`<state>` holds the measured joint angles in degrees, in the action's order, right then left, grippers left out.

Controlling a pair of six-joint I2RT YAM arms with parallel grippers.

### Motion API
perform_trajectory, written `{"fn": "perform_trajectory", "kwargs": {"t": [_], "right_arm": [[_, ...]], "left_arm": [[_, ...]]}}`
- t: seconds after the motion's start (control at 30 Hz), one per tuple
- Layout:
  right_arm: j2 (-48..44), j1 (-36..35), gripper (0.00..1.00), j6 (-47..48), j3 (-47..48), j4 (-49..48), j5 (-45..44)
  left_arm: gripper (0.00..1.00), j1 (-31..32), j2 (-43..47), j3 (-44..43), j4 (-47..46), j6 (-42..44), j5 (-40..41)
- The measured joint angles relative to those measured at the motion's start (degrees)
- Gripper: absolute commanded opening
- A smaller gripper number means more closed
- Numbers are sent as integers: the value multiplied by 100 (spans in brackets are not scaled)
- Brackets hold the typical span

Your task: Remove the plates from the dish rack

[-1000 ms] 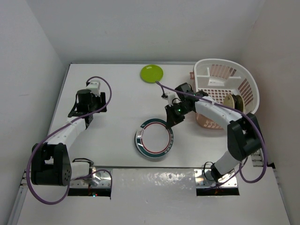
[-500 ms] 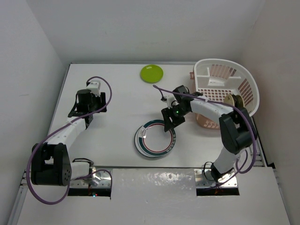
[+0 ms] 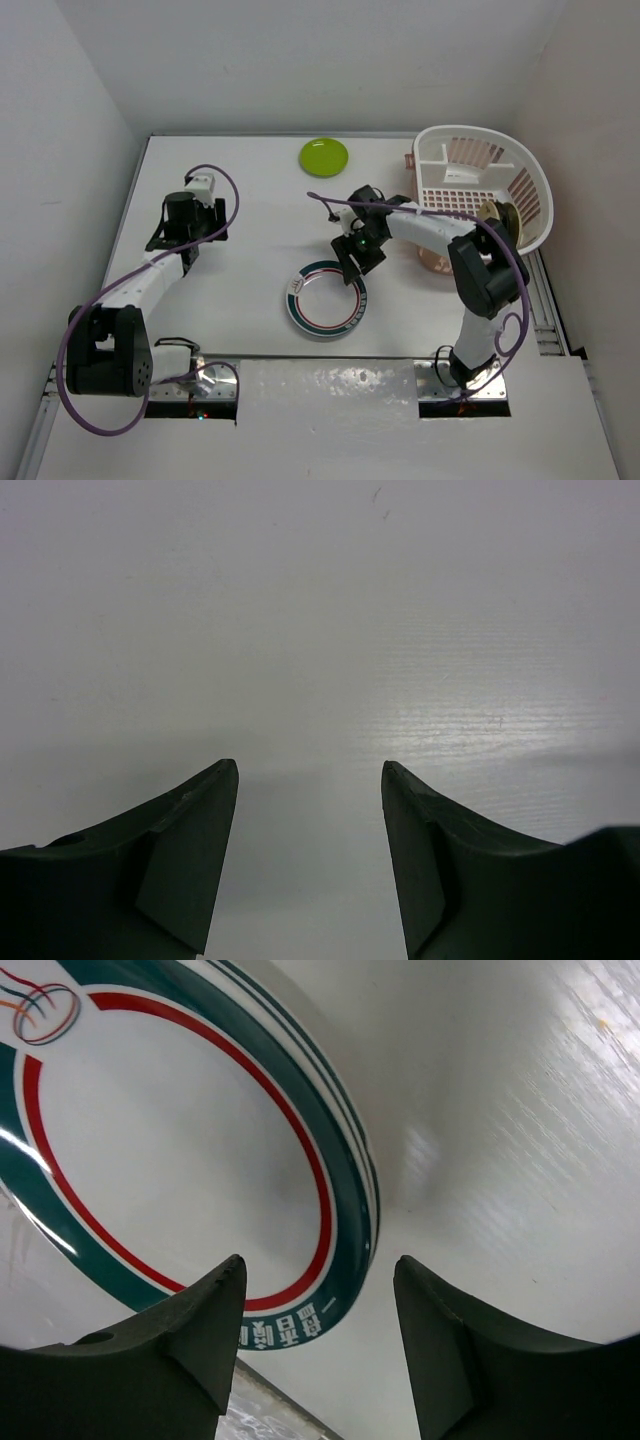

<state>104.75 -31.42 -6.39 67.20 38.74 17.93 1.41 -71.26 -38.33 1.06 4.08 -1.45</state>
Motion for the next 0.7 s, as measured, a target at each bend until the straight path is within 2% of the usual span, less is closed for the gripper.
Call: {"fn": "perform_trajectory", "kwargs": {"t": [0.23, 0.3, 0.4, 0.43, 0.53, 0.67, 0.7], "right_arm": [[26, -96, 60, 72, 581, 466, -426], [28, -79, 61, 101, 1023, 737, -708], [11, 0, 69, 116, 1864, 1078, -1158], [0, 59, 74, 109, 2179, 1187, -1327], [-127, 387, 75, 44, 3084, 1436, -1803], [-553, 1329, 0, -192, 3727, 1711, -2638], [-702, 1683, 0, -295, 3748, 1770, -2940]], "left_arm": [[57, 0, 0, 22, -2, 13, 4], [57, 0, 0, 22, -2, 17, 9], [57, 0, 0, 22, -4, 17, 22], [57, 0, 0, 22, -2, 20, 24], [57, 0, 0, 22, -4, 20, 24], [57, 0, 2, 24, -4, 20, 28], [57, 0, 2, 24, -7, 17, 31]]}}
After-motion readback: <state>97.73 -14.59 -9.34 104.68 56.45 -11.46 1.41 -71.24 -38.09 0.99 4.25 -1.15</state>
